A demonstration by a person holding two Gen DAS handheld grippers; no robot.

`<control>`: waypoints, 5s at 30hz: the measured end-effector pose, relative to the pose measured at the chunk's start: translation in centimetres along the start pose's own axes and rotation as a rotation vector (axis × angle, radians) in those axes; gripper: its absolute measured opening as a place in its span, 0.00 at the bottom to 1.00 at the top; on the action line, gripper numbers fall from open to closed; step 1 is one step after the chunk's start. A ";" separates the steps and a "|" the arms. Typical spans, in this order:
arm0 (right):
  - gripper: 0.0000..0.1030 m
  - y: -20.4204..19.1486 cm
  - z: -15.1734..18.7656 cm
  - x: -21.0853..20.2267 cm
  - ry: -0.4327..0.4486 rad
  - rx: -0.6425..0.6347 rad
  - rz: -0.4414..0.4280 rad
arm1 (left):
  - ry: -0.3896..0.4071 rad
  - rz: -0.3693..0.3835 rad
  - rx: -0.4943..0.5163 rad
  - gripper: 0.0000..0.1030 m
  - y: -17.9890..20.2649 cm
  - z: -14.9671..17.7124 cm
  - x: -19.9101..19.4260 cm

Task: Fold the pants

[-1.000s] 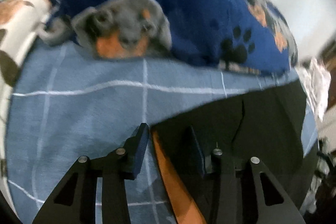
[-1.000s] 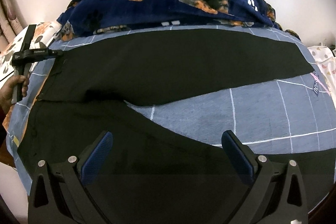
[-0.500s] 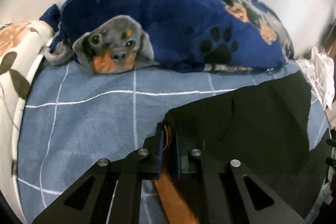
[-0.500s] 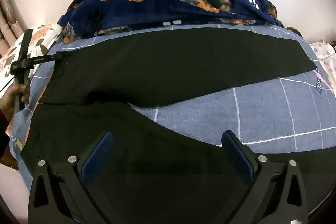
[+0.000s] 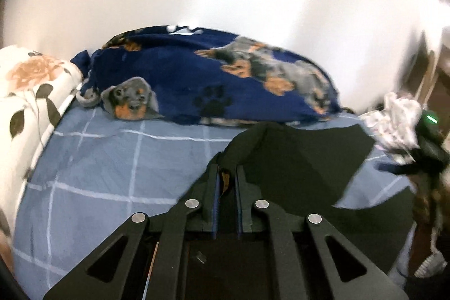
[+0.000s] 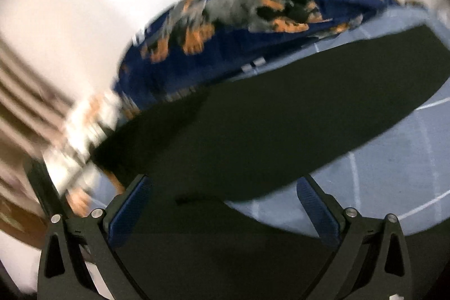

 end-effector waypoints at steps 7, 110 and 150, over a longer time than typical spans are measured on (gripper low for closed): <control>1.00 1.2 -4.7 2.9 -0.063 0.185 -0.183 | -0.011 0.052 -0.070 0.09 2.9 4.3 -3.3; 0.05 32.2 5.4 -16.9 0.278 0.511 0.098 | -0.363 0.015 -0.184 0.16 8.6 19.0 0.5; 0.02 39.6 21.4 -25.5 0.394 0.907 -0.155 | -0.397 0.031 -0.141 0.16 8.6 18.6 0.9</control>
Point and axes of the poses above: each gripper's, at about its wrist camera, not at the fingertips, and x roughly the way its jaws point, y to its right, z to its underside, the point moved 7 cm from there along x, roughly the way its jaws point, and after that the axes turned 8 degrees about -y, right-handed, at the moved point
